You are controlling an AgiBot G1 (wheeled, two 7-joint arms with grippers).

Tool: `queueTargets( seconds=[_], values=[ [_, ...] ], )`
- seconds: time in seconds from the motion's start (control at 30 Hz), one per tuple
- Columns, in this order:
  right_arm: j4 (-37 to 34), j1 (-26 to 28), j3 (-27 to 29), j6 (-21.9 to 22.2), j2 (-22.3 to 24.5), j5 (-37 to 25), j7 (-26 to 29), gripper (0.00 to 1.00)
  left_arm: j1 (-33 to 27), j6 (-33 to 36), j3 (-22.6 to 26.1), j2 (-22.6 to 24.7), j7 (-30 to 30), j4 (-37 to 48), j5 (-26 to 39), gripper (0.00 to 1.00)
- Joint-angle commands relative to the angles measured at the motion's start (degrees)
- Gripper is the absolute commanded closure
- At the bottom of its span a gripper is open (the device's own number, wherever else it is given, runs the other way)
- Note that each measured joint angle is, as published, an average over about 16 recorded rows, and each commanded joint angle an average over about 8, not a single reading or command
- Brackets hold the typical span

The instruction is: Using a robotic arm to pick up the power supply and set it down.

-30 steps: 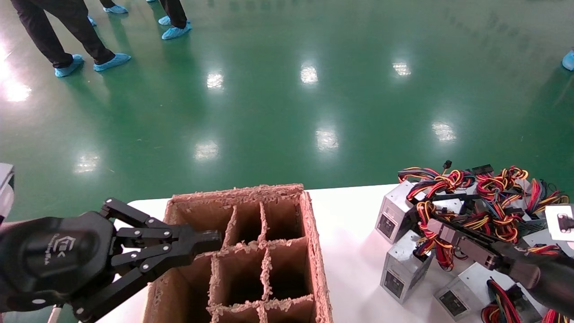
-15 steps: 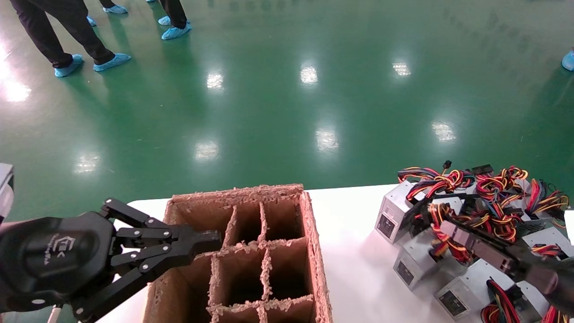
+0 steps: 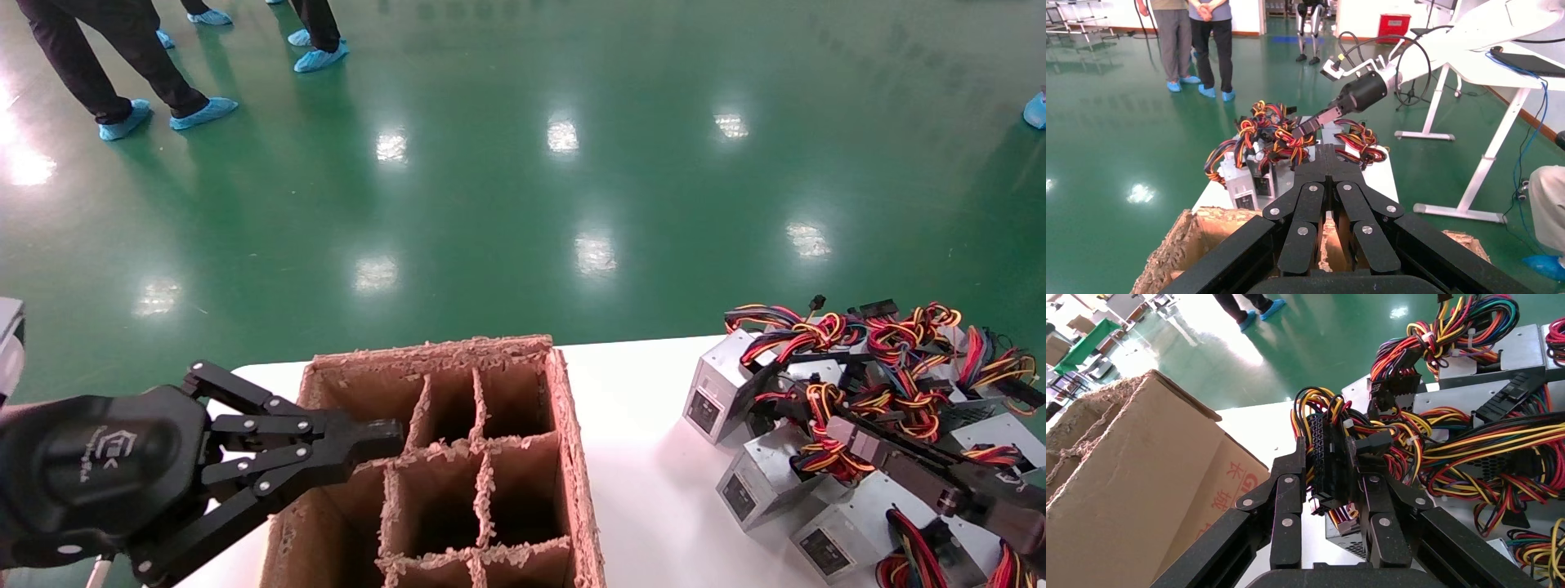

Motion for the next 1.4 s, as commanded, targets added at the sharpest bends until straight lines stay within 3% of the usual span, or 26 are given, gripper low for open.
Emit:
queueTargets(
  seconds=[0.03,0.57,1.0,1.4],
  values=[
    [0.4,-0.2,0.1,0.4,0.3,0.1,-0.2,0.0,0.0,0.0,0.0,0.0,0.0,0.0,0.0,1.0],
    [2.2,-1.0,1.5,0.9,1.9,1.9,-2.0,0.0,0.0,0.0,0.0,0.0,0.0,0.0,0.0,1.0],
    [4.0,-1.2,5.5,-2.3,2.1,5.8,-8.9,0.0,0.0,0.0,0.0,0.0,0.0,0.0,0.0,1.0],
    [7.7,1.9,8.9,-6.2,-0.2,-0.2,-6.6,0.0,0.0,0.0,0.0,0.0,0.0,0.0,0.0,1.0]
  ],
)
